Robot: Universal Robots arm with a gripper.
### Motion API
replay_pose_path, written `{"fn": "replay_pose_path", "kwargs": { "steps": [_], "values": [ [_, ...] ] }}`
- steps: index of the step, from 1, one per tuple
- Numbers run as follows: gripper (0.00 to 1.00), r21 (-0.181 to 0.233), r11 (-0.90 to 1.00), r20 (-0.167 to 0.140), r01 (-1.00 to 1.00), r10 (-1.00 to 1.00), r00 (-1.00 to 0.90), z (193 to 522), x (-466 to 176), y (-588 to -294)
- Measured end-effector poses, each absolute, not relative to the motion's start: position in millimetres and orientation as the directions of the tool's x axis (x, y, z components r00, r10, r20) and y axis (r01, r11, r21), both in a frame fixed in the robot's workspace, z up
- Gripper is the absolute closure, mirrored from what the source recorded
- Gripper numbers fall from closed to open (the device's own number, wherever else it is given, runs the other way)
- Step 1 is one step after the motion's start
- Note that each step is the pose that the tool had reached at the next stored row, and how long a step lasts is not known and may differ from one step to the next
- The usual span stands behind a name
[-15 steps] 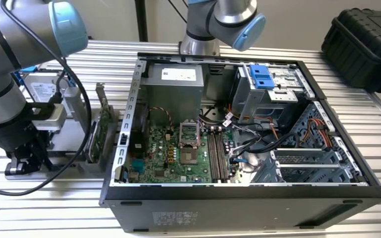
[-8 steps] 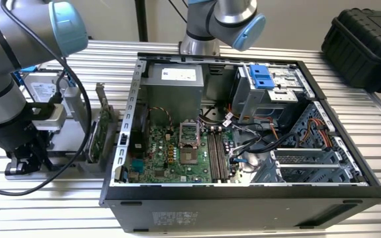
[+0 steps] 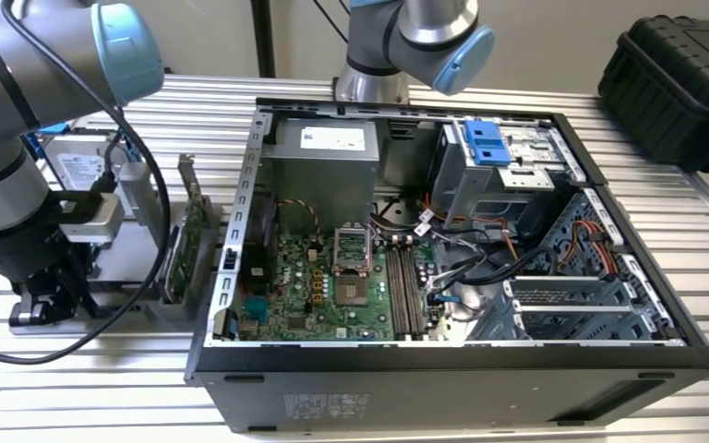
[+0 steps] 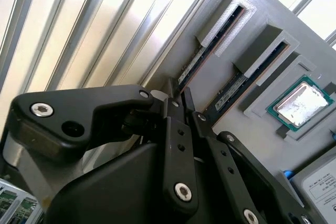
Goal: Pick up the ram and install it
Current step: 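Pick up the ram and move it above insertion slot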
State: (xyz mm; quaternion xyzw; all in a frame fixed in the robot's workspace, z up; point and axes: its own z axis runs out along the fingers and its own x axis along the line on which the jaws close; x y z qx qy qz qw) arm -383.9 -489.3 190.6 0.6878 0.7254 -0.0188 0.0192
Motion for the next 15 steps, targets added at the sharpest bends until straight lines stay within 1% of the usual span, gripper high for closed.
{"fn": "replay_pose_path", "kwargs": {
  "steps": [6,15],
  "values": [
    [1.0,0.0,0.053,-0.053,0.999,0.997,-0.053,192,-384,-489],
    [1.0,-0.001,0.053,-0.054,0.999,0.997,-0.053,205,-384,-489]
  ]
}}
